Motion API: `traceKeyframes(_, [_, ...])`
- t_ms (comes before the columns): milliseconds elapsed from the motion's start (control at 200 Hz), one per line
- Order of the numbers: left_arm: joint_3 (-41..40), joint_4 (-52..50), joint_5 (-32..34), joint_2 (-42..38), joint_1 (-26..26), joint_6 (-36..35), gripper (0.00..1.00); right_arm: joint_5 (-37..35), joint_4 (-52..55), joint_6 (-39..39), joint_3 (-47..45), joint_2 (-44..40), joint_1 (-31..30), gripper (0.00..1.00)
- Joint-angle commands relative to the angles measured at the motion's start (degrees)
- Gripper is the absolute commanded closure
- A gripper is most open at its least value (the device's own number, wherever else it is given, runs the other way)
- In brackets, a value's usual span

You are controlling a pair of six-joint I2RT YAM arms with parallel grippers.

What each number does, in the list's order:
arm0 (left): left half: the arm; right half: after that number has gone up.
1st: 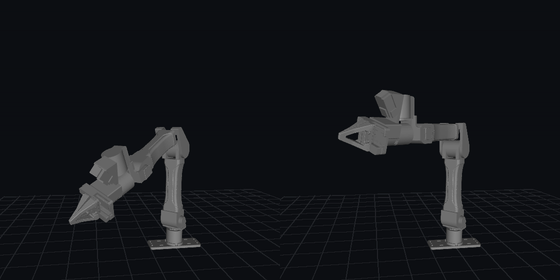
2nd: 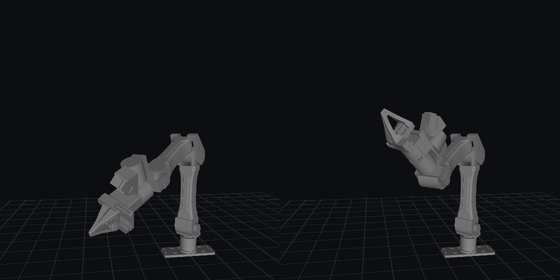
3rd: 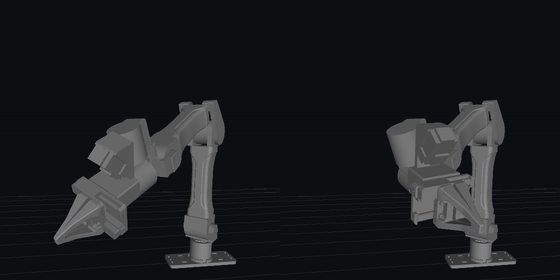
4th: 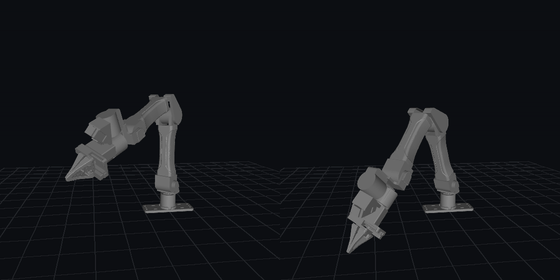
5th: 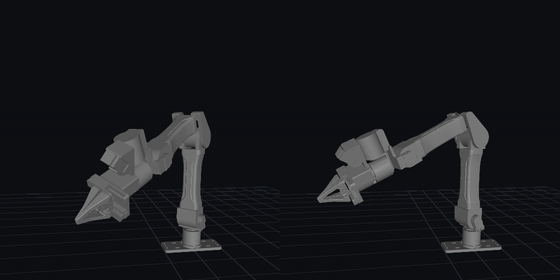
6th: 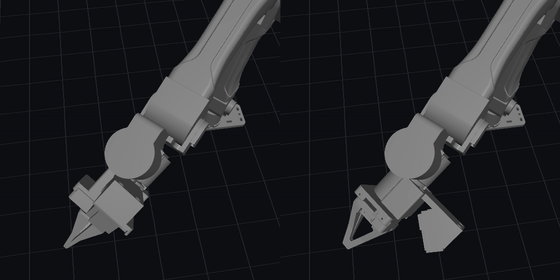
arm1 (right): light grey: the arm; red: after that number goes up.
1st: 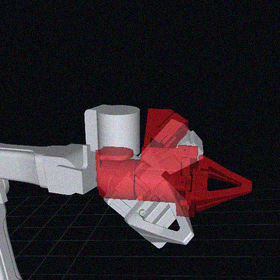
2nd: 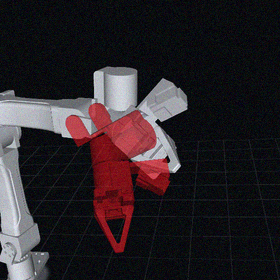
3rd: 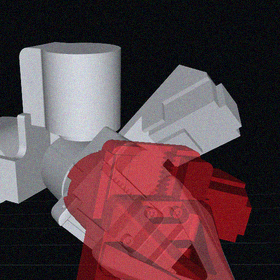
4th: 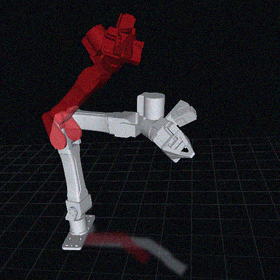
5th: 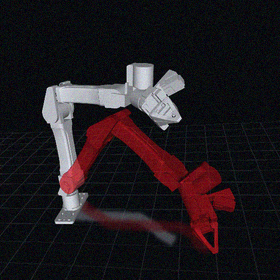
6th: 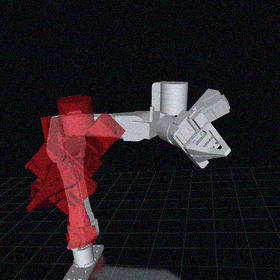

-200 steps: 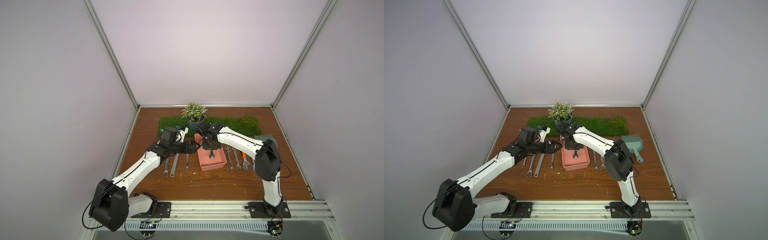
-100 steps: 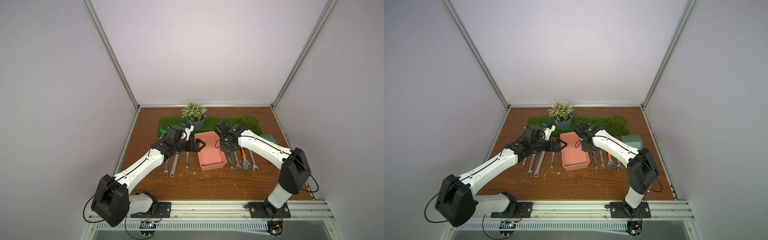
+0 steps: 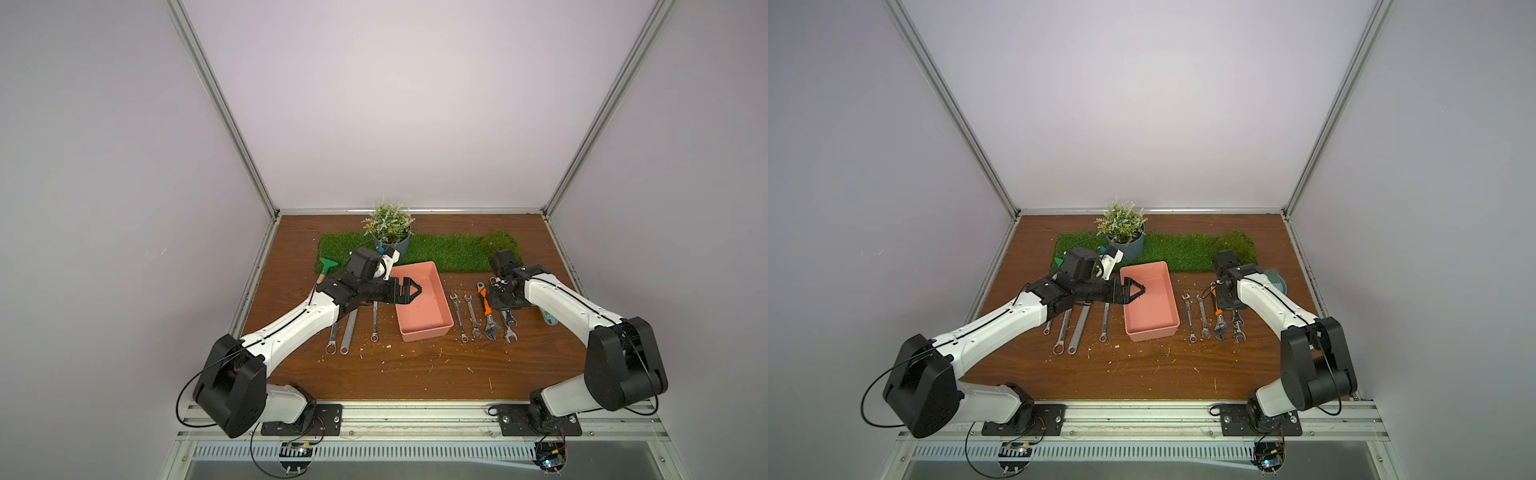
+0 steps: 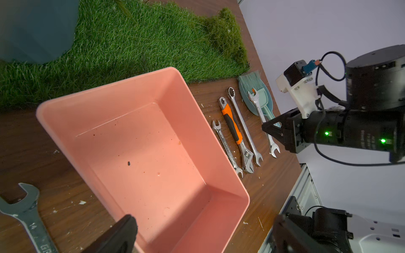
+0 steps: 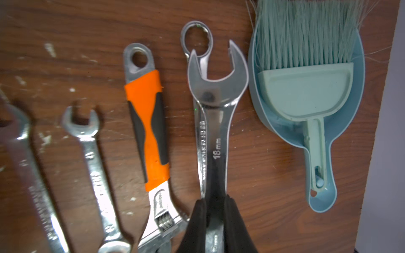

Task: Take out the wrench from the storage box
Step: Place the wrench at the center of the board.

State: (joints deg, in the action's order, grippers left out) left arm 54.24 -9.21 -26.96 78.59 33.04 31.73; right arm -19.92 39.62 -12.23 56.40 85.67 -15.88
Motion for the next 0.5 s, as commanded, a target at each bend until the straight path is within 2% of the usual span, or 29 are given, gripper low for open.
traceKeyframes(0, [2.0, -0.35, 0.37, 0.94, 0.63, -0.51, 0.0, 0.29, -5.92, 4.76, 0.94, 0.49, 2.2, 1.0])
traceKeyframes(165, [2.98, -0.76, 0.06, 2.0, 0.68, -1.38, 0.0, 1.8, -8.1, 5.68, 0.84, 3.67, 4.94, 1.0])
traceKeyframes(495, [2.61, -1.19, -0.02, 2.09, 0.45, -2.88, 0.0, -0.14, -12.0, 9.96, 0.04, 8.1, 7.98, 1.0])
